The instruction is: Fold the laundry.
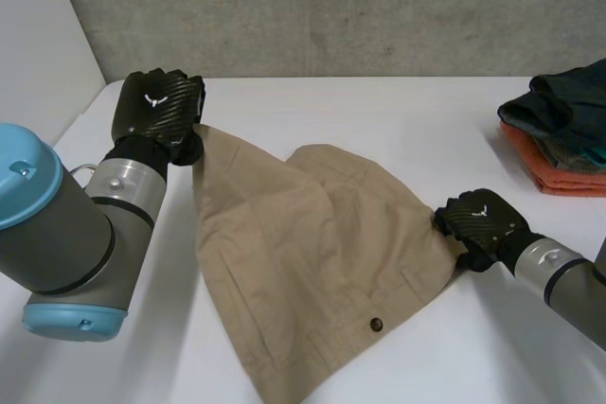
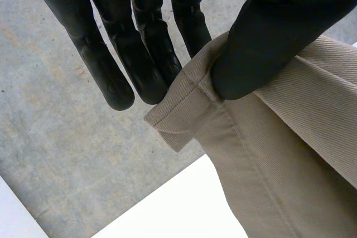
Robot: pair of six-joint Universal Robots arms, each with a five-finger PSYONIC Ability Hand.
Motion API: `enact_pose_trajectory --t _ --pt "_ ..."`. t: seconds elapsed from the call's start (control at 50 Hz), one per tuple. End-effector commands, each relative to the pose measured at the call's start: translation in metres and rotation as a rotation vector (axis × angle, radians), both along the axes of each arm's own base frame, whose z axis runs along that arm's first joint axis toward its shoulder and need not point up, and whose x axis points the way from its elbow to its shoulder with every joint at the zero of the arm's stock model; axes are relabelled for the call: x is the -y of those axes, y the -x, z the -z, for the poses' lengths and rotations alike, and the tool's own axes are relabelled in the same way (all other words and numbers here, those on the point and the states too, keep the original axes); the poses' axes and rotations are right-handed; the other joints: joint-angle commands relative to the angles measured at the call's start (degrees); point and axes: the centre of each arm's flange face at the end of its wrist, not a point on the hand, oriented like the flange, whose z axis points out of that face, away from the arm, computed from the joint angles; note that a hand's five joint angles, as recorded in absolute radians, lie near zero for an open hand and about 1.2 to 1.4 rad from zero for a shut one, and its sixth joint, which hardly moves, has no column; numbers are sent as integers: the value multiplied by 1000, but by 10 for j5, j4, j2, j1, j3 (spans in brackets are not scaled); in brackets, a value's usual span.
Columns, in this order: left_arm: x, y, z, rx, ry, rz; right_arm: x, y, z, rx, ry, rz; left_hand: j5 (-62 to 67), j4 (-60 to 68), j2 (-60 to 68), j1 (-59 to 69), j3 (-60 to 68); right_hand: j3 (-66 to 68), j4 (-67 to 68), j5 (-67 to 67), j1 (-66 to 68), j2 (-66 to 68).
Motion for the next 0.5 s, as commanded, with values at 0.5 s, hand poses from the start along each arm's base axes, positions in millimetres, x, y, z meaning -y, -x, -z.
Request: enact_pose_trajectory --t 0.5 --pt "4 -4 -19 -125 59 -41 157 -88 -123 297 545 147 143 112 112 141 114 124 119 166 257 126"
